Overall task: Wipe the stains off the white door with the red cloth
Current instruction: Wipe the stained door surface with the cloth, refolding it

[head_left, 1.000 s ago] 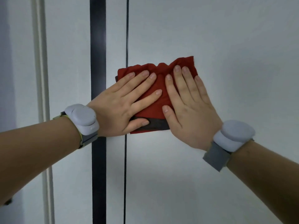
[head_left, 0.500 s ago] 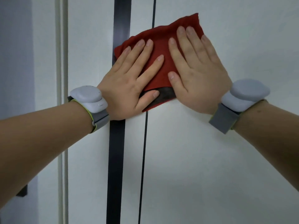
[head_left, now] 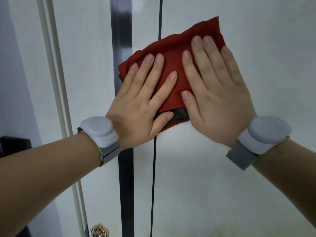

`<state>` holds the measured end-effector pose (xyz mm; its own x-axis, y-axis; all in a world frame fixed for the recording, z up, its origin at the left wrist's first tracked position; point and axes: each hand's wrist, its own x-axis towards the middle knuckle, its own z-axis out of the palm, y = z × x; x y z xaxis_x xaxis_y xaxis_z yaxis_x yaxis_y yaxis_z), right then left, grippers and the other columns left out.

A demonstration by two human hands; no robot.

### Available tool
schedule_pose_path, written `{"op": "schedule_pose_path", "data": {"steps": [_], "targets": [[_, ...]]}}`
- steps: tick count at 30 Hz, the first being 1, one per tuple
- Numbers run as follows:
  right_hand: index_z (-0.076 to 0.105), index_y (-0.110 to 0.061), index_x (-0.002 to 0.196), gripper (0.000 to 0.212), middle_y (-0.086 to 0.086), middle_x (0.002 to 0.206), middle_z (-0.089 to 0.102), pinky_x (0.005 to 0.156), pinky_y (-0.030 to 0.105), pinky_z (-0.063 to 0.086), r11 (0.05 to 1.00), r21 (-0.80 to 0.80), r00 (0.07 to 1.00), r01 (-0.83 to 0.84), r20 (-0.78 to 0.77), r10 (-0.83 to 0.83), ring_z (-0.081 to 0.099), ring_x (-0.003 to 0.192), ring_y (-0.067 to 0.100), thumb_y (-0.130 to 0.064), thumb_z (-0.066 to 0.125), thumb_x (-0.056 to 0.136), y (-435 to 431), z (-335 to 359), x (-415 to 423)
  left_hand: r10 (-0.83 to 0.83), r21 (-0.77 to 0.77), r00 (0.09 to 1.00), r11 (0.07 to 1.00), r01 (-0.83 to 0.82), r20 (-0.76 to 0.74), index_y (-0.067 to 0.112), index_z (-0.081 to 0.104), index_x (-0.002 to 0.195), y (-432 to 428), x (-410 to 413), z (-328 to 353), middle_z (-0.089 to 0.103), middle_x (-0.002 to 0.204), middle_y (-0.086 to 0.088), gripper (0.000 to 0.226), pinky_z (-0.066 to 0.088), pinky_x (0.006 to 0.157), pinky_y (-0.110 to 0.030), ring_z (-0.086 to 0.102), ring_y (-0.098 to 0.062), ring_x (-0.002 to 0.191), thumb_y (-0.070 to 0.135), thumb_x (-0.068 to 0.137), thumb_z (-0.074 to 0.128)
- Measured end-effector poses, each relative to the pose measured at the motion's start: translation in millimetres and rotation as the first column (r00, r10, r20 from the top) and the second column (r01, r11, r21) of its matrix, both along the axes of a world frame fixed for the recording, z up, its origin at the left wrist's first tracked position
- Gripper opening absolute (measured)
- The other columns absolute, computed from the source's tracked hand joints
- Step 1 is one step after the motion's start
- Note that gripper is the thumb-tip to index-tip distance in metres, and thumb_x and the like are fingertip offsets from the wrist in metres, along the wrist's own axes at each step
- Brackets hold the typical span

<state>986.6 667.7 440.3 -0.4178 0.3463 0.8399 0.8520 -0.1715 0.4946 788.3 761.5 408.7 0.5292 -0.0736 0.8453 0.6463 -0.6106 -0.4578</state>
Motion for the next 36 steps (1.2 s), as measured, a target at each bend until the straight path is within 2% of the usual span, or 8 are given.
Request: {"op": "schedule_pose_path", "data": {"steps": [11, 15, 20, 24, 29, 32, 36], "targets": [[0.019, -0.001, 0.159, 0.063, 0.023, 0.165, 0.015, 0.126, 0.055, 0.013, 0.999, -0.036, 0.993, -0.037, -0.114, 0.033, 0.012, 0.155, 0.039, -0.031, 0.033, 0.106, -1.9, -97.4, 1.9, 0.026, -0.049, 0.999, 0.998, -0.028, -0.035, 0.007, 0.030, 0.157, -1.8, 6.5, -86.4, 0.021, 0.162, -0.031, 0.068, 0.015, 0.126, -0.062, 0.018, -0.050, 0.153, 0.047, 0.105, 0.048], [0.016, -0.001, 0.159, 0.065, 0.023, 0.166, 0.011, 0.127, 0.054, 0.008, 0.997, -0.061, 0.986, -0.037, -0.165, 0.027, 0.009, 0.155, 0.039, -0.033, 0.034, 0.105, -3.2, -136.1, -1.4, 0.016, -0.055, 0.997, 0.998, -0.020, -0.069, 0.009, 0.029, 0.156, -1.9, 3.8, -118.6, 0.018, 0.162, -0.027, 0.068, 0.013, 0.126, -0.060, 0.018, -0.049, 0.153, 0.047, 0.104, 0.049], [0.017, -0.001, 0.159, 0.066, 0.021, 0.166, 0.009, 0.127, 0.053, 0.006, 0.993, -0.098, 0.979, -0.067, -0.198, 0.046, 0.007, 0.155, 0.037, -0.032, 0.038, 0.105, -4.9, -177.6, -9.1, 0.048, 0.006, 0.984, 0.999, -0.048, -0.173, 0.012, 0.030, 0.160, 5.7, -13.2, -148.4, 0.019, 0.163, -0.023, 0.072, 0.014, 0.127, -0.057, 0.019, -0.043, 0.154, 0.052, 0.103, 0.050], [0.018, -0.002, 0.159, 0.067, 0.021, 0.165, 0.010, 0.126, 0.053, 0.007, 0.992, -0.111, 0.969, -0.068, -0.245, 0.039, 0.005, 0.155, 0.035, -0.032, 0.042, 0.104, -2.7, -194.8, -20.8, 0.067, 0.074, 0.954, 0.996, -0.047, -0.291, 0.014, 0.029, 0.161, 16.4, -32.9, -145.2, 0.020, 0.164, -0.020, 0.071, 0.016, 0.127, -0.053, 0.021, -0.039, 0.154, 0.054, 0.105, 0.048], [0.016, -0.003, 0.160, 0.068, 0.021, 0.166, 0.007, 0.126, 0.053, 0.005, 0.991, -0.114, 0.961, -0.070, -0.274, 0.036, 0.002, 0.155, 0.035, -0.034, 0.039, 0.104, 5.8, -182.0, -41.7, 0.078, 0.133, 0.935, 0.991, -0.033, -0.347, 0.013, 0.034, 0.157, 26.6, -56.0, -117.3, 0.026, 0.163, -0.021, 0.067, 0.022, 0.126, -0.053, 0.026, -0.040, 0.153, 0.053, 0.106, 0.048], [0.012, -0.004, 0.160, 0.068, 0.020, 0.167, 0.005, 0.127, 0.053, 0.005, 0.992, -0.103, 0.970, -0.079, -0.235, 0.053, 0.001, 0.156, 0.035, -0.036, 0.034, 0.105, 16.8, -147.4, -58.8, 0.097, 0.149, 0.943, 0.987, -0.051, -0.318, 0.010, 0.037, 0.156, 33.4, -75.3, -85.4, 0.028, 0.162, -0.025, 0.068, 0.024, 0.125, -0.057, 0.027, -0.044, 0.152, 0.053, 0.106, 0.049], [0.011, -0.004, 0.161, 0.066, 0.019, 0.168, 0.007, 0.127, 0.054, 0.008, 0.993, -0.071, 0.982, -0.099, -0.169, 0.086, 0.004, 0.156, 0.035, -0.036, 0.031, 0.106, 29.0, -93.1, -76.9, 0.158, 0.183, 0.940, 0.977, -0.105, -0.303, 0.007, 0.032, 0.158, 39.9, -99.7, -36.6, 0.024, 0.164, -0.028, 0.072, 0.023, 0.125, -0.060, 0.022, -0.046, 0.153, 0.055, 0.106, 0.047]]}}
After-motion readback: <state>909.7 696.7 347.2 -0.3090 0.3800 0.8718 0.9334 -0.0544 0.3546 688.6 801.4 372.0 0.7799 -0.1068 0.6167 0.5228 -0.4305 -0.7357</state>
